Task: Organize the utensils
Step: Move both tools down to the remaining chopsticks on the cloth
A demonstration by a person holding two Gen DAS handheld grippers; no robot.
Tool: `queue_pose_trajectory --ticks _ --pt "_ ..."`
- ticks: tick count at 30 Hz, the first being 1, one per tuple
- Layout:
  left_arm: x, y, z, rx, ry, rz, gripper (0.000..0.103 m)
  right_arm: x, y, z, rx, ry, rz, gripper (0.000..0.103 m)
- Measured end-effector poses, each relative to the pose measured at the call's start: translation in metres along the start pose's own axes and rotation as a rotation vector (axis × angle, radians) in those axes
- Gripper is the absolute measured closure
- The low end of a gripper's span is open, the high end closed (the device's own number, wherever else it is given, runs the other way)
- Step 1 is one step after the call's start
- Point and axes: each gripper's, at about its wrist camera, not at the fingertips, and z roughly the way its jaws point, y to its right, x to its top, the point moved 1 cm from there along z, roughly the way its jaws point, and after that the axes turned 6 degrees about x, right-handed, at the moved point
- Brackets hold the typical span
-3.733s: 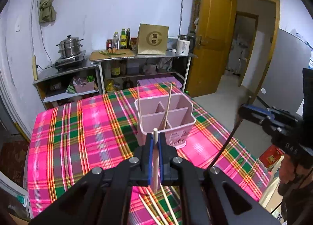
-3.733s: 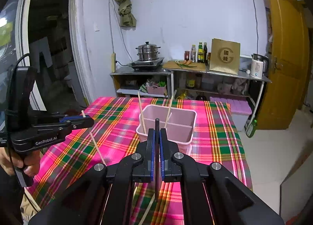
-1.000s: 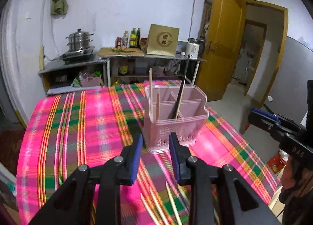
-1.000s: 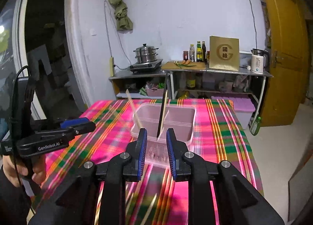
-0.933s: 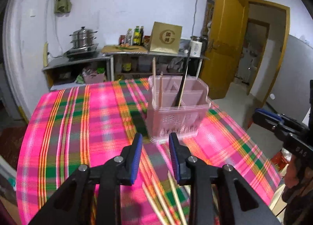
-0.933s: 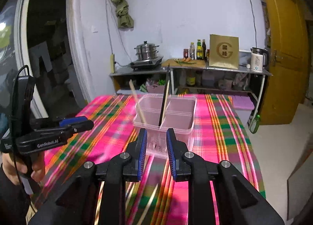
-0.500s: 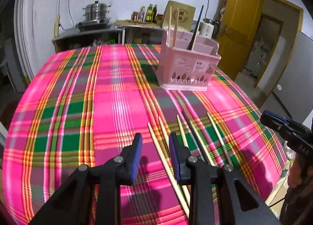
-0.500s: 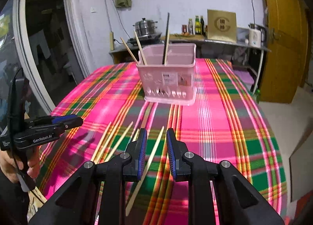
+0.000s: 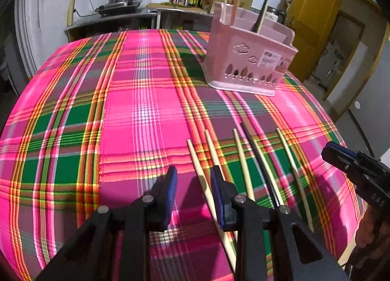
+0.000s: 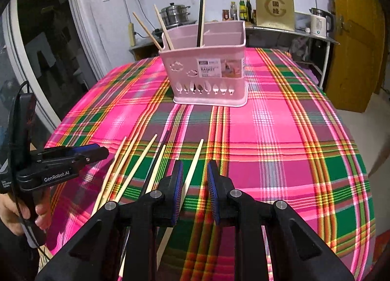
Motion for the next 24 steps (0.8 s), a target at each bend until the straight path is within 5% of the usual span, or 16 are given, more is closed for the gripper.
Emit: queue_pose_trajectory --ticks 16,24 --pt "0.009 -0.001 0.021 0.016 -0.022 0.004 0.074 0.006 -0.015 0.035 -0.002 -0.054 -0.044 0.082" --pt "0.01 0.011 0.023 0.069 -0.009 0.073 0.074 0.01 -0.005 0.054 -0.074 -0.104 -0.032 0.082"
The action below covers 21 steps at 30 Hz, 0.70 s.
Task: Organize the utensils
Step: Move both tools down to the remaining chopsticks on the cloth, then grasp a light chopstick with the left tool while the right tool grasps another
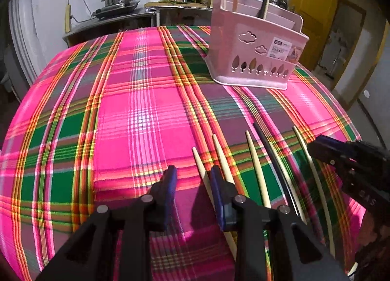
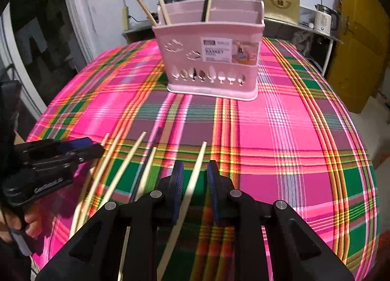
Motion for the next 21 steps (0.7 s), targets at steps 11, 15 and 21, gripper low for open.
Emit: queue_pose_trajectory --ticks 11,15,21 --pt "0.003 0.008 0.002 0.035 -0.012 0.063 0.074 0.007 -0.004 0.017 -0.06 -0.062 -0.042 0.086" --pt "0.006 0.009 0.004 0.026 -0.018 0.074 0.08 0.009 -0.004 0.019 -0.057 -0.068 -0.042 0.094" --pt "0.011 0.013 0.006 0.013 -0.043 0.088 0.093 0.013 0.0 0.021 -0.034 -0.086 -0.027 0.097"
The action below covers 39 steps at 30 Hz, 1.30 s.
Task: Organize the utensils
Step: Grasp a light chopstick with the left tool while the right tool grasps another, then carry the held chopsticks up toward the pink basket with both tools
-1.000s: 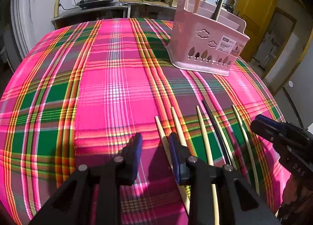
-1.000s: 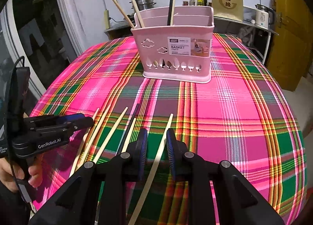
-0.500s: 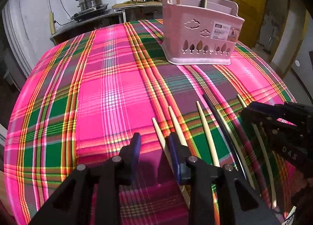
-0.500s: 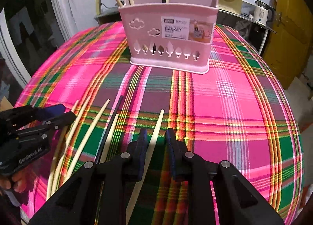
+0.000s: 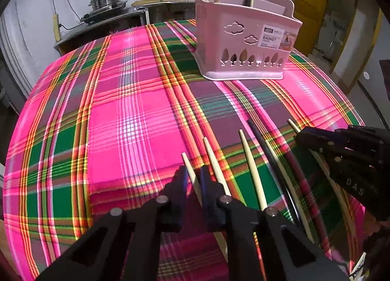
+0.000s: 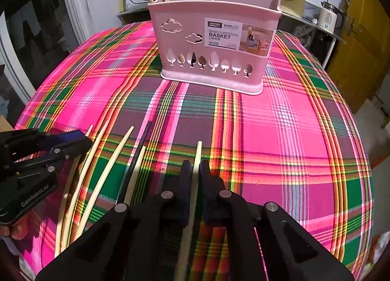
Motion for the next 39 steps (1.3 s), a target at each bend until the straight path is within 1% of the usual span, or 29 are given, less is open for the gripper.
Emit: queue_pose_trajectory --ticks 5,10,19,28,34,39 --pt "0.005 -0.005 0.002 -0.029 -0.02 -0.017 0.097 0.002 0.004 -0.003 0.029 0.007 0.012 0.097" --pt "0.012 -0.011 -0.007 -0.052 -0.002 -0.034 0.097 0.006 0.009 -0.016 0.063 0.048 0.024 0.097" --pt "0.031 -0.018 -0.045 -0.074 0.091 -0.042 0.097 0.02 0.01 -0.051 0.112 0.144 0.033 0.097" --pt "0.046 -0.027 -0.089 -0.086 0.192 -0.06 0.097 0.035 0.005 -0.091 0.12 0.244 0.018 0.097" --pt "0.046 -0.027 -0.114 -0.094 0.244 -0.06 0.097 0.034 0.001 -0.113 0.125 0.29 0.007 0.097" --pt "0.038 -0.027 -0.126 -0.099 0.262 -0.06 0.097 0.026 -0.001 -0.123 0.13 0.304 -0.001 0.097"
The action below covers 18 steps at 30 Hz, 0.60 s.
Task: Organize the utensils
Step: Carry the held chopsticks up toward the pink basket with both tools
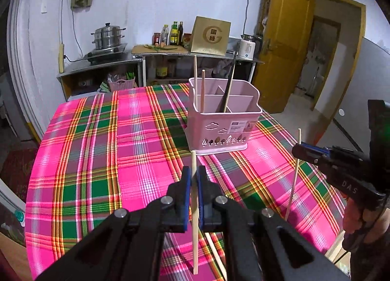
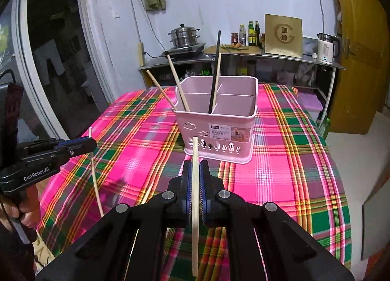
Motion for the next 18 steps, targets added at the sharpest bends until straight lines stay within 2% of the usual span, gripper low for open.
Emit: queue_pose_trajectory --ticks 18 --pt "-0.023 0.004 -0.05 -0.01 0.037 0.012 0.097 -0.02 -0.017 -0.047 0.006 0.027 -0.051 0.097"
